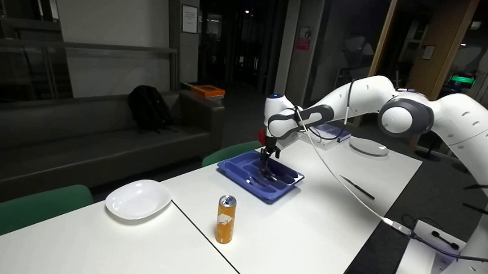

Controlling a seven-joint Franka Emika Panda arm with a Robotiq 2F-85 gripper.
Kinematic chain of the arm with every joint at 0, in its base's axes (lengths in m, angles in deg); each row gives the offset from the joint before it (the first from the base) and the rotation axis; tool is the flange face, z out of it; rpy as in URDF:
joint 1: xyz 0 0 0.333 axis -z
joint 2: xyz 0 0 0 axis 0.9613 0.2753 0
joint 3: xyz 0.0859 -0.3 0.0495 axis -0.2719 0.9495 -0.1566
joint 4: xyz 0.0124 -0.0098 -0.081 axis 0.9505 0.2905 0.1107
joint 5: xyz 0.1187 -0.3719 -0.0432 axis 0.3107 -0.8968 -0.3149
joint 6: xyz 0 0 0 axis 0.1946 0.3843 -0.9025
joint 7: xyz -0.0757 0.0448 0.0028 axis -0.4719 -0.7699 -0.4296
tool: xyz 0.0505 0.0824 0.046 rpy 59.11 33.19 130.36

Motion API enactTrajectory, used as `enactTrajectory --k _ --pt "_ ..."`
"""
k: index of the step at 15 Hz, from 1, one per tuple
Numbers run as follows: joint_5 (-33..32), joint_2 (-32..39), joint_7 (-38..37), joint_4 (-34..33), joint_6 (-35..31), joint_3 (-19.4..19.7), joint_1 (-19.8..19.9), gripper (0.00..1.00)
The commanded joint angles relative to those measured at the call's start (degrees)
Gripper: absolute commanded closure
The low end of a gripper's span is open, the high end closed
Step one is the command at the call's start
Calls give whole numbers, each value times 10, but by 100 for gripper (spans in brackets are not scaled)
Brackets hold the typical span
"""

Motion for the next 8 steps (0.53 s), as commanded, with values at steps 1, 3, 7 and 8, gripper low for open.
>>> enactTrajectory --k 1,3,7,8 --pt "19 -82 -36 111 -46 10 10 0" --pt "35 -109 -49 161 -77 10 24 0" --pt "79 -148 -31 258 -142 13 66 0" --pt "88 -158 -31 284 -158 16 77 0"
